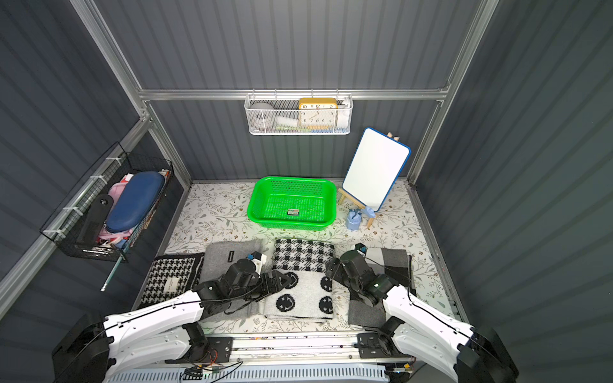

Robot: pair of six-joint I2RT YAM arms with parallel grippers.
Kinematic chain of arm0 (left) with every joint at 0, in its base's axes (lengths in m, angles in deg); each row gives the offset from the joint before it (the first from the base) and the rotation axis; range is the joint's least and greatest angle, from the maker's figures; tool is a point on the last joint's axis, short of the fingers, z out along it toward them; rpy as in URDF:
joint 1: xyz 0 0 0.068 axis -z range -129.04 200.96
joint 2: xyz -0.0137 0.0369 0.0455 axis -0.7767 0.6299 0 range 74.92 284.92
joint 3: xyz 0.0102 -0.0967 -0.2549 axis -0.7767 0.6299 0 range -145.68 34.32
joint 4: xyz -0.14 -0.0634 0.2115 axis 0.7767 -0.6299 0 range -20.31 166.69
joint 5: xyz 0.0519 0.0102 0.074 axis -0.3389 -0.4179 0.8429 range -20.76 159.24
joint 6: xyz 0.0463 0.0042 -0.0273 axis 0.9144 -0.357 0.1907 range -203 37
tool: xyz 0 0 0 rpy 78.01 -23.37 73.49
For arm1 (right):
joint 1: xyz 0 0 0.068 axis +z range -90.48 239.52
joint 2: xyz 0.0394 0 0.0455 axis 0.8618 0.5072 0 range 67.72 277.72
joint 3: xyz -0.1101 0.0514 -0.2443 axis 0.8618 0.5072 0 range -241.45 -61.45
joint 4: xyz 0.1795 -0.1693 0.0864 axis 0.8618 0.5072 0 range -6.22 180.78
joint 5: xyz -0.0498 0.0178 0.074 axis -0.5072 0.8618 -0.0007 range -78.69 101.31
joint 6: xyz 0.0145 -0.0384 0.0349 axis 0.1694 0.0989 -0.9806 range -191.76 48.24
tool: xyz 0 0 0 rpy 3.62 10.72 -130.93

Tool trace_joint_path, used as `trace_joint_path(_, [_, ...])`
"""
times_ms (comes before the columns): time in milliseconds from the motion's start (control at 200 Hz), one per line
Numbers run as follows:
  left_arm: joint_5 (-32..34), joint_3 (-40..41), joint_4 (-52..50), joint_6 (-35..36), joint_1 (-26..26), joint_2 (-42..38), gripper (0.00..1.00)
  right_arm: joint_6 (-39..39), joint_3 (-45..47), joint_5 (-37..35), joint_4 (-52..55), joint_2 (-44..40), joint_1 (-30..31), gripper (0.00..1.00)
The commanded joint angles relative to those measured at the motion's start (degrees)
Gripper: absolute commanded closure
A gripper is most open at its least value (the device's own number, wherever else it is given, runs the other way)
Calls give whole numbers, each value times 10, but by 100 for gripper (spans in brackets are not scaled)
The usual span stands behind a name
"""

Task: Put the folded scarf in the basket
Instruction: Adjust the scarf at the center of the board.

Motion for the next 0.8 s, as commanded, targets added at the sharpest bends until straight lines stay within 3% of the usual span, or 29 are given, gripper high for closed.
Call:
trace_joint_path(0, [18,-1,5,-12,2,14,8,-18,4,7,-67,35,2,17])
trace_joint_path(415, [52,-22,-72,12,1,19,10,-11,-43,40,-77,179,3,20])
trace_joint_path(515, [68,-38,-112,21,2,28,10,-10,-40,50,-90,191,3,25])
trace_joint_path(795, [54,-34,-103,43,1,42,16,-1,-22,75,-127,195,4,45])
